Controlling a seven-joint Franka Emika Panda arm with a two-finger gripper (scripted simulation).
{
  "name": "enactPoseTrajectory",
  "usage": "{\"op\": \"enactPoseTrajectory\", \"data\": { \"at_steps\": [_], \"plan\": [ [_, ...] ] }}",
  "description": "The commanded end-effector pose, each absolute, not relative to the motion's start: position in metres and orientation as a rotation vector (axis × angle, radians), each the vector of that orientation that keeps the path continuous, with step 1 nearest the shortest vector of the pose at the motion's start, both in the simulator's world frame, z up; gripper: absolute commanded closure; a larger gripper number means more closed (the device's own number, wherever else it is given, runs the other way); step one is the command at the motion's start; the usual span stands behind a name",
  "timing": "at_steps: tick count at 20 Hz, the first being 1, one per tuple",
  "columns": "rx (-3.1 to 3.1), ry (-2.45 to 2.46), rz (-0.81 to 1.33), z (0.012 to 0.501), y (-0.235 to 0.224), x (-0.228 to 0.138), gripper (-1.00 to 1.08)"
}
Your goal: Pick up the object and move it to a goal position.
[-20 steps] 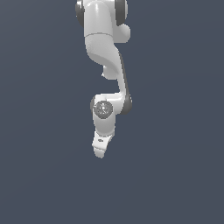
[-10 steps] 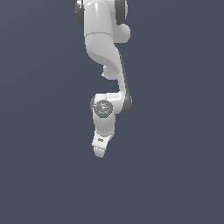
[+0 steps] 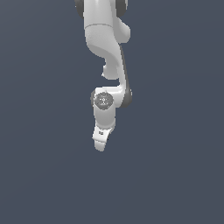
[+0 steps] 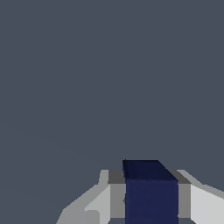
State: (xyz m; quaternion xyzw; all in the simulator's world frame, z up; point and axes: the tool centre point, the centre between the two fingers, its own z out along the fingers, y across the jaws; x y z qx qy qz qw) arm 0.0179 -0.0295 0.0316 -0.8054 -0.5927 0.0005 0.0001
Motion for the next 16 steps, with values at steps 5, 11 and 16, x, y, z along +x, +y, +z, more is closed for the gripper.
{"op": "enactPoseTrajectory", "data": {
  "at_steps": [5,11,16],
  "plan": [
    [-2.531,-1.863,0.002,0.055,-0.028,-0.013,1.08],
    [-2.531,-1.863,0.002,0.075,-0.027,-0.037,1.08],
    [-2.531,-1.863,0.002,0.085,-0.026,-0.049,1.08]
  ]
}}
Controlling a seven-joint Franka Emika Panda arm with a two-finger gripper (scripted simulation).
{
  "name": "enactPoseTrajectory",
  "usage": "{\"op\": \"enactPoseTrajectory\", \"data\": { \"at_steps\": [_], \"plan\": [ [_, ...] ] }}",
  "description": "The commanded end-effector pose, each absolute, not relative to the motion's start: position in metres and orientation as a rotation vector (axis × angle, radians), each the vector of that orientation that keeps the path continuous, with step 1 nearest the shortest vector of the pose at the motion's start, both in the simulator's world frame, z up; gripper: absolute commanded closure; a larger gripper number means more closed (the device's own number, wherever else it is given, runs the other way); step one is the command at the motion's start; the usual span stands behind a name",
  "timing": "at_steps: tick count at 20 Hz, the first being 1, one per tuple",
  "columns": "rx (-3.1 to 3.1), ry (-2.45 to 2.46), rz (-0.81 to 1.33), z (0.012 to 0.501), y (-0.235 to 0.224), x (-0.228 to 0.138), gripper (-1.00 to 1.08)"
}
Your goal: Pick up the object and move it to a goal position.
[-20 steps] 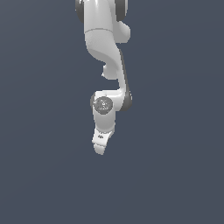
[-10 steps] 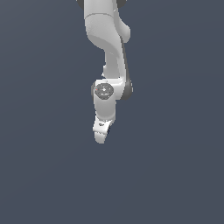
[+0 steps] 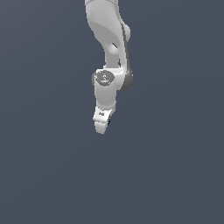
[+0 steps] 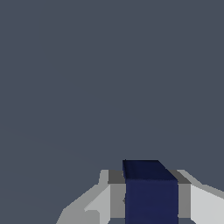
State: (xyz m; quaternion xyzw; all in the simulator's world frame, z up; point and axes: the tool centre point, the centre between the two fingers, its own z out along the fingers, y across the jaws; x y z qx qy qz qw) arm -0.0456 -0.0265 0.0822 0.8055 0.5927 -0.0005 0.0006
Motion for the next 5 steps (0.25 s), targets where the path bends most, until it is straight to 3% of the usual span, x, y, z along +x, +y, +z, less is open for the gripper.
{"op": "enactPoseTrajectory", "data": {
  "at_steps": [1,5],
  "plan": [
    [2.53,1.861,-0.002,0.0864,-0.0262,-0.0508,1.08],
    [2.53,1.862,-0.001,0.0889,-0.026,-0.0534,1.08]
  ]
}}
